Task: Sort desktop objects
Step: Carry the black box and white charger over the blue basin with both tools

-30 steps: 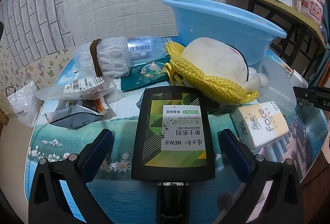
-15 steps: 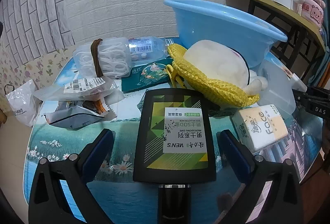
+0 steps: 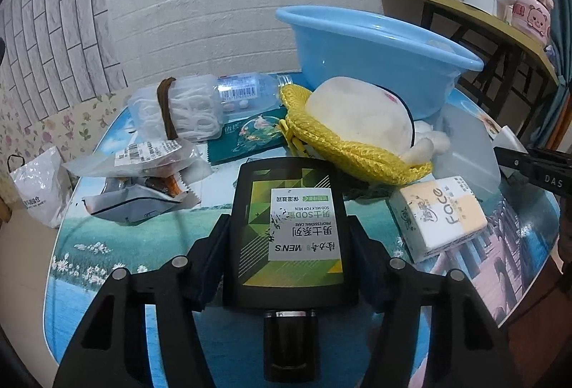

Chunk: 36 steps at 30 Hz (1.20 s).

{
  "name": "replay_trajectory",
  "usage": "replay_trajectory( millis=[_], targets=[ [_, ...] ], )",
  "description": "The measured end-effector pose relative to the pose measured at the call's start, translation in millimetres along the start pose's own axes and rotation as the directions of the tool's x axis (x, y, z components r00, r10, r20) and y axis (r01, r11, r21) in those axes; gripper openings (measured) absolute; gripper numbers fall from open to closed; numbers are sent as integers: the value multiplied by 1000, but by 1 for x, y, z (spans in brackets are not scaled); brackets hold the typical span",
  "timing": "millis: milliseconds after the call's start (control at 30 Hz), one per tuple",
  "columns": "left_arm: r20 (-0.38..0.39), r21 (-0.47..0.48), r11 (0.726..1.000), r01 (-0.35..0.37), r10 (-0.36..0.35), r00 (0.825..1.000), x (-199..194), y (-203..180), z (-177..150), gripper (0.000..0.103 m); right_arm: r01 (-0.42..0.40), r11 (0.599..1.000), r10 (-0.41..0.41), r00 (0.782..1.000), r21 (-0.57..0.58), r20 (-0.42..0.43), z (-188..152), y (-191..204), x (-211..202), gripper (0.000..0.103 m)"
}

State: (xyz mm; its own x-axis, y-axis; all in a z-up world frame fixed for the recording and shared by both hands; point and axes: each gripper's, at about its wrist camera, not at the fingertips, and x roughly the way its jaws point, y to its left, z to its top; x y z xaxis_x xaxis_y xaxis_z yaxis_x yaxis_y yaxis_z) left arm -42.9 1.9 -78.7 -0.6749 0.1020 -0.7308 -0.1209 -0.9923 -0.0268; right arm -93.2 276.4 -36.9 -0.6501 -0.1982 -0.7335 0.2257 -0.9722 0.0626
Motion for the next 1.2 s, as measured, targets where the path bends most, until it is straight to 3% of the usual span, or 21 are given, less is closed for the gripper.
replay_trajectory(
  millis=[300,600,900,1200],
  targets=[
    [-12,-72,997,-5,4,1000,-18,14,-4,62,-33,999,31,994,16,105,19,9,-44,25],
    [70,-93,996,-11,18,997,-51,15,19,62,-105,994,107,981,-19,164,34,26,-68,25],
    [166,-66,997,38,-26,986,-73,-7,61,62,-176,984,179,965,-34,190,50,28,-65,25],
    [173,-17,996,88,-83,981,-54,-39,100,62,-229,972,235,950,-52,206,78,26,-45,25]
  ],
)
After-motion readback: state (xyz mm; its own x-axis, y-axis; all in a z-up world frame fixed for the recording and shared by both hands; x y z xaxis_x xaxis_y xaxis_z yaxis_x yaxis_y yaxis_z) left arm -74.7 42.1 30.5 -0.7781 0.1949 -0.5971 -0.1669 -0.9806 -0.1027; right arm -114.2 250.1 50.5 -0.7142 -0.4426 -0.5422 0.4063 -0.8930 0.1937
